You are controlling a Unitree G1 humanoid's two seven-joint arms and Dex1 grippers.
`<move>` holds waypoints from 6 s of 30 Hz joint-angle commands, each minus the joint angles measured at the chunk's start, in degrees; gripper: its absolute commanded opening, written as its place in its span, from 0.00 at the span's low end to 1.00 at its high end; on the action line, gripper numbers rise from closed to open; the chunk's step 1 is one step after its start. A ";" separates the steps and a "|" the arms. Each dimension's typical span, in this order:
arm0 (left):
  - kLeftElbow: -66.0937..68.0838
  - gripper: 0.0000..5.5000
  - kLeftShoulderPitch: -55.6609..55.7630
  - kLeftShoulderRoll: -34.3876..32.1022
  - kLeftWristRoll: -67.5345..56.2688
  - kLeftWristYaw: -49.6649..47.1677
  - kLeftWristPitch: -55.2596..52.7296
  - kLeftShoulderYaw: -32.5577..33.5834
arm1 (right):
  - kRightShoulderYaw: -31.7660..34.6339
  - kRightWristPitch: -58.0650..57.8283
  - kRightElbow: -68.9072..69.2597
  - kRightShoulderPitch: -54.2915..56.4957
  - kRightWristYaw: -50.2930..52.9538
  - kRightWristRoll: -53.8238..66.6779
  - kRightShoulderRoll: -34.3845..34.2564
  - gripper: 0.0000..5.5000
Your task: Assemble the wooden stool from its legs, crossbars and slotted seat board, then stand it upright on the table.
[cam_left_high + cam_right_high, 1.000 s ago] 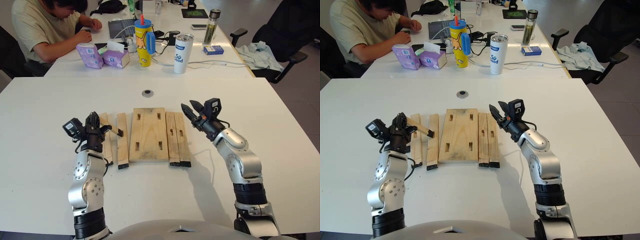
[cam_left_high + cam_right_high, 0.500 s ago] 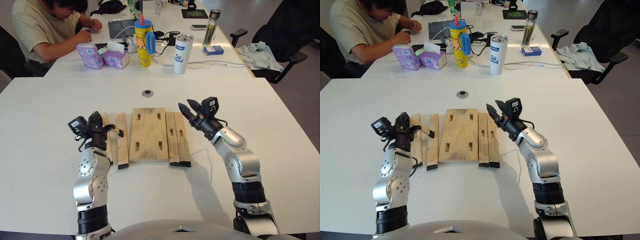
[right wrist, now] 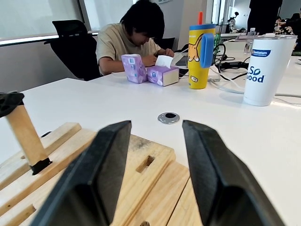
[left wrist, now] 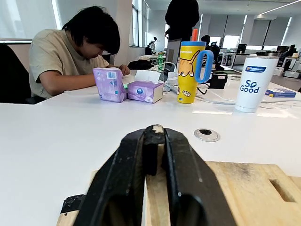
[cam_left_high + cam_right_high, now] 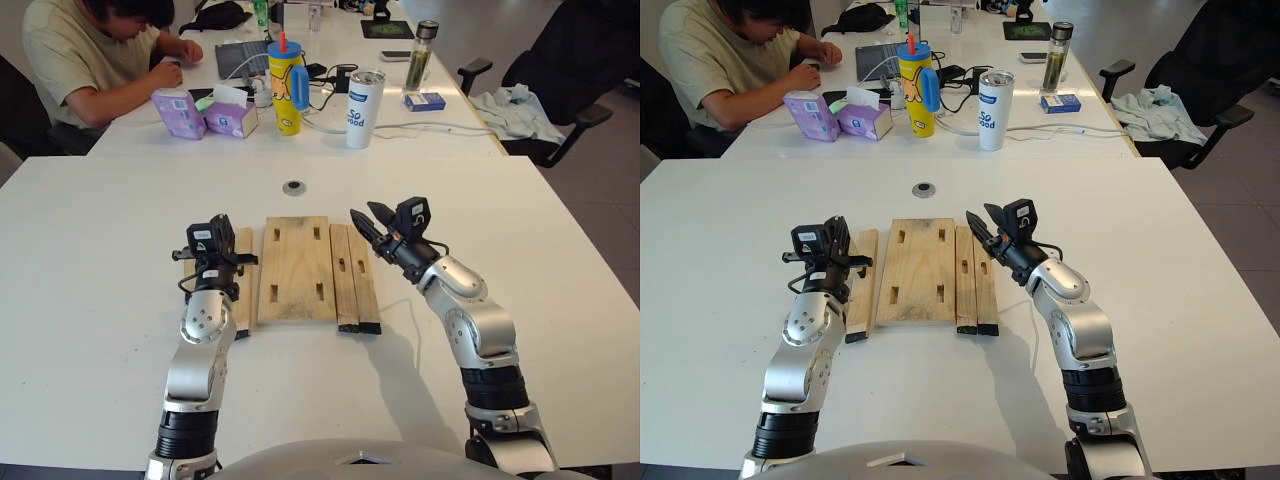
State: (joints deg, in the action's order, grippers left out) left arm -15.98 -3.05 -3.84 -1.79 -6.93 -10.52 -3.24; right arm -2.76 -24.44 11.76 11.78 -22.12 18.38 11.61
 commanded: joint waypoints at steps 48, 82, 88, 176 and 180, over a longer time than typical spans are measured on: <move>-3.30 0.44 28.15 -3.18 -7.76 7.33 -15.16 10.59 | -1.15 4.65 -5.91 3.19 -0.29 -2.47 -2.63 0.37; -9.62 0.44 26.94 -3.14 -5.01 6.49 -13.09 9.04 | -1.14 7.18 -6.07 1.09 1.58 -3.82 -4.71 0.37; 1.93 0.44 8.99 -3.67 -1.43 8.05 -22.72 2.08 | -1.50 6.65 -5.48 0.92 1.73 -3.81 -5.08 0.37; 11.70 0.08 38.04 -11.53 -75.99 30.84 -46.56 25.64 | 25.46 -35.84 -13.99 15.40 -12.50 61.44 2.47 0.85; 12.31 0.08 38.08 -12.06 -77.52 30.76 -47.64 24.13 | 25.15 -36.31 -12.83 16.07 -12.69 63.73 2.71 0.85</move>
State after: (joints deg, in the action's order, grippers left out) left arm -4.15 33.57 -14.93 -78.26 24.09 -57.40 21.67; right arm 22.95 -60.13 -2.55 26.47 -35.01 80.16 13.75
